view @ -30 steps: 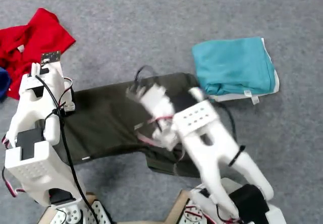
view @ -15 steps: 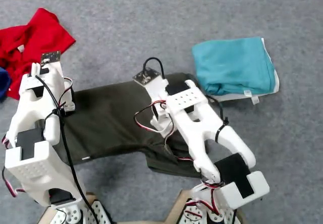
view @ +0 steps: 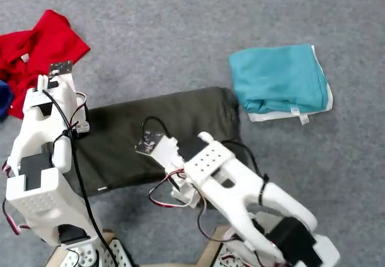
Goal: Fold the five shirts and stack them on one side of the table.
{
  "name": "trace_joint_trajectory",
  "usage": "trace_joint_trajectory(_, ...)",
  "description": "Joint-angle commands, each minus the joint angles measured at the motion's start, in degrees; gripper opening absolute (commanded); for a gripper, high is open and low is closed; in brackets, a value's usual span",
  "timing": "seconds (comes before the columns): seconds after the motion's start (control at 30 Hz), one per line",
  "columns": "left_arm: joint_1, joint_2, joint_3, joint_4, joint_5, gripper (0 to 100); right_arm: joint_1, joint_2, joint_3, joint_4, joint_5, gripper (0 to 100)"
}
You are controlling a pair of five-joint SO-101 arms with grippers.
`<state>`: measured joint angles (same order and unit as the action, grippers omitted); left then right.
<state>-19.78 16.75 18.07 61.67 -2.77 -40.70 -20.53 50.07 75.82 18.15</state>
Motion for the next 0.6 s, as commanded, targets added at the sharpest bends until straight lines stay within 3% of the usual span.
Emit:
trace_joint_trajectory(0.0, -0.04, 0.35, -1.63, -1.14, 0.35, 3, 5.80, -4.09, -6.11, 2.90, 2.29, 1.5)
trace_joint_trajectory(0.1, -0.04, 0.35, -1.63, -1.14, 0.35, 3, 12.48, -4.18, -10.86, 2.46, 4.04, 1.5)
trace_joint_trajectory(0.23, -0.04, 0.35, -1.54, -1.14, 0.35, 3, 13.45, 0.40, -9.01, -2.20, 4.31, 1.5)
trace_joint_trajectory(0.37, -0.04, 0.35, -1.54, -1.14, 0.35, 3, 9.05, 7.08, -2.59, -7.47, 4.40, 1.5)
trace_joint_trajectory(0.57, -0.13, 0.35, -1.54, -1.14, 0.35, 3, -3.52, 9.45, 6.29, -10.11, 4.40, 1.5)
